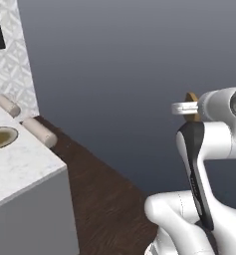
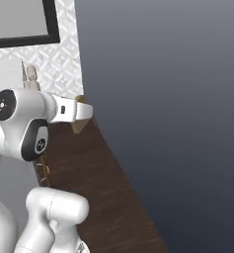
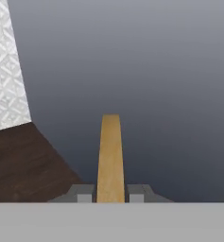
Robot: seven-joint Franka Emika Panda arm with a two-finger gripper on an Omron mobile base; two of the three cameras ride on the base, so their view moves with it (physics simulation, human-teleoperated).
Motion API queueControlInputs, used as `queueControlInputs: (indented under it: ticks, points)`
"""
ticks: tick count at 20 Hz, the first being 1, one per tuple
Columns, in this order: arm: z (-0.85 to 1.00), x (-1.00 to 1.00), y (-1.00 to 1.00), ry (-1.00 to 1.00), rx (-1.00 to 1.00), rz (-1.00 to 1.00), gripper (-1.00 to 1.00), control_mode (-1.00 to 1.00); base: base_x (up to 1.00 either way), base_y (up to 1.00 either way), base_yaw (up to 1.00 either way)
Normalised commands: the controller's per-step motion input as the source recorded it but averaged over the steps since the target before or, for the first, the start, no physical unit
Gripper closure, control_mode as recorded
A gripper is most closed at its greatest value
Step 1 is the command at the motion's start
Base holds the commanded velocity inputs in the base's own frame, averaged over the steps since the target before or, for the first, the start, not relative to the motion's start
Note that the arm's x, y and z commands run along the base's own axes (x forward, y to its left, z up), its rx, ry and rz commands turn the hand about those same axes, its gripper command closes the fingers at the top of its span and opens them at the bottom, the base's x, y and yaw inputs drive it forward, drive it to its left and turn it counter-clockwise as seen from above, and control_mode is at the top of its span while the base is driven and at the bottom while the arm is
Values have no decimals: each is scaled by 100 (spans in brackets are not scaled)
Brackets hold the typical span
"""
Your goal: Start the toaster. Once the lever pops up, take the bread to the plate on the dining counter.
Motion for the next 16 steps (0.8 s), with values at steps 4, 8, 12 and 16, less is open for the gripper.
queueControlInputs:
  ticks: [4,8,12,16]
  points:
    - [0,0,0,0,0,0,100,100,100,-46,48]
    - [0,0,0,0,0,0,100,100,100,-25,57]
    - [0,0,0,0,0,0,100,100,100,-22,57]
    - [0,0,0,0,0,0,100,100,100,-28,51]
